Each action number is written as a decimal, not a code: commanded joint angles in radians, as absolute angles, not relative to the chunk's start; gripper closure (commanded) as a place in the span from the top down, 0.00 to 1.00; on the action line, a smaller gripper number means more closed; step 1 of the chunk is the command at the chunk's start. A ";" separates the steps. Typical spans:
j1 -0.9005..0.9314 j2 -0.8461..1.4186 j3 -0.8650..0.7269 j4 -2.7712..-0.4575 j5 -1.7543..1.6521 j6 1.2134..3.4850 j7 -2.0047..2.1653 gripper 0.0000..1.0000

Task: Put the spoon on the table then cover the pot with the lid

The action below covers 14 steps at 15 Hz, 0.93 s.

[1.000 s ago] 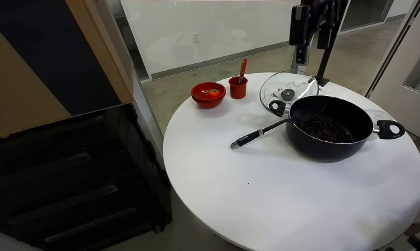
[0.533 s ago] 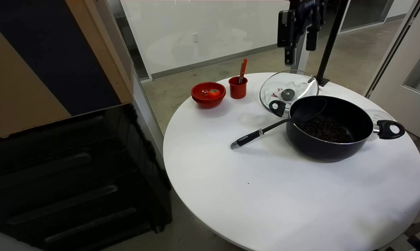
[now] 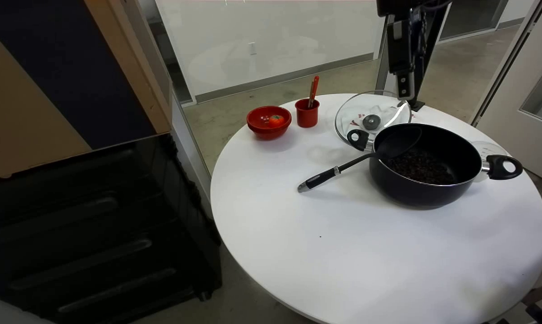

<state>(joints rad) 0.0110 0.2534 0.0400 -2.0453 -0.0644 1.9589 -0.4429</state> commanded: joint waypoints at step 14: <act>0.210 0.825 0.149 -1.495 -0.416 1.812 -0.678 1.00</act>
